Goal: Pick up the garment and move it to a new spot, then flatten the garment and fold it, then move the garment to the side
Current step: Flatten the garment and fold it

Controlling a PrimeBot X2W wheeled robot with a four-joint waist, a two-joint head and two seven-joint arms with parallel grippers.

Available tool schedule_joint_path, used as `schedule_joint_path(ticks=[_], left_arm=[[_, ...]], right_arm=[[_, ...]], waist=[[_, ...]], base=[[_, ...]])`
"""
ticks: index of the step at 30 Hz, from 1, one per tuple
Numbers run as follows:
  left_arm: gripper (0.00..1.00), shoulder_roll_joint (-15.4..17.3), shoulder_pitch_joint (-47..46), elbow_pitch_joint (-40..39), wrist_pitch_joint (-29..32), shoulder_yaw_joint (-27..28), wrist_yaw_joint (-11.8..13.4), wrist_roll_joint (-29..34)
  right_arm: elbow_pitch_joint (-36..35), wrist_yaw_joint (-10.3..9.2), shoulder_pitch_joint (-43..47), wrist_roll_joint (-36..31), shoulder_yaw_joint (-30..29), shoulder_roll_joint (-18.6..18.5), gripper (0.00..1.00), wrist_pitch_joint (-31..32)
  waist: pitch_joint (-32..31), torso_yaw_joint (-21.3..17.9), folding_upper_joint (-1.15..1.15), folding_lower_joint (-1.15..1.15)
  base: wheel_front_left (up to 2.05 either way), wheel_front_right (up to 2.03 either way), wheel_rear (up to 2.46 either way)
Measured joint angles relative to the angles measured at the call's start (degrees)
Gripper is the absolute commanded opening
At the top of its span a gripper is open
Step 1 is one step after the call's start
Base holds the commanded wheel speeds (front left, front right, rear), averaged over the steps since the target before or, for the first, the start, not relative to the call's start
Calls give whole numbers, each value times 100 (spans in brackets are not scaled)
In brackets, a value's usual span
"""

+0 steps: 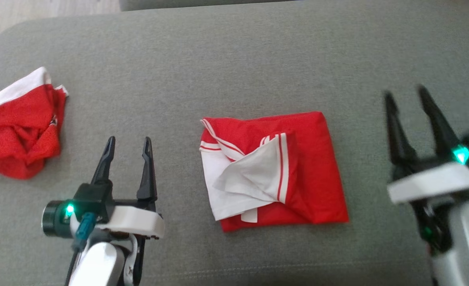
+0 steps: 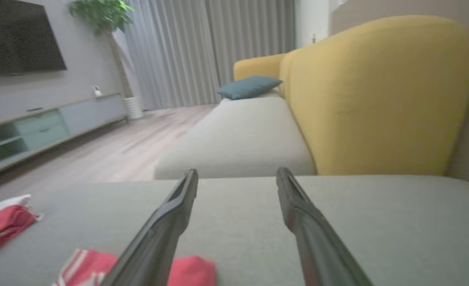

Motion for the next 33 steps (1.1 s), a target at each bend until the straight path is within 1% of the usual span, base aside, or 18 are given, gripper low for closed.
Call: schedule_joint_path(ticks=[3, 8, 13, 23, 27, 28, 29, 33], left_arm=[[100, 29, 3, -15, 0, 33, 43, 8], [100, 58, 13, -56, 2, 87, 48, 8], [100, 94, 24, -80, 10, 86, 53, 8], [100, 122, 25, -79, 10, 70, 75, 7], [100, 125, 24, -80, 10, 45, 75, 7], [100, 126, 23, -80, 10, 30, 75, 8], [100, 126, 20, -81, 10, 8, 74, 8], [100, 121, -44, -80, 10, -56, 64, 8]], right_arm=[[-138, 0, 524, -168, -345, 0, 100, 96], [-371, 0, 976, -240, -566, 24, 100, 247], [-532, 0, 1071, -245, -545, 81, 100, 303], [-547, 0, 1076, -163, -460, 107, 100, 331], [-524, 0, 1060, -62, -289, 63, 100, 388], [-466, 0, 1046, 3, -201, 32, 65, 425], [-376, 0, 1017, 74, -104, 14, 0, 425], [194, 0, 678, 261, 430, 5, 0, 430]], waist=[[-11, -84, 0, 0], [-31, -183, 0, 0], [-28, -222, 0, 0], [-29, -189, 0, 0], [-7, -158, 0, 0], [11, -146, 0, 0], [33, -129, 0, 0], [128, -20, 0, 0]], base=[[0, 0, 0], [0, 0, 0], [0, 0, 0], [0, 0, 0], [0, 0, 0], [0, 0, 0], [0, 0, 0], [0, 0, 0]])
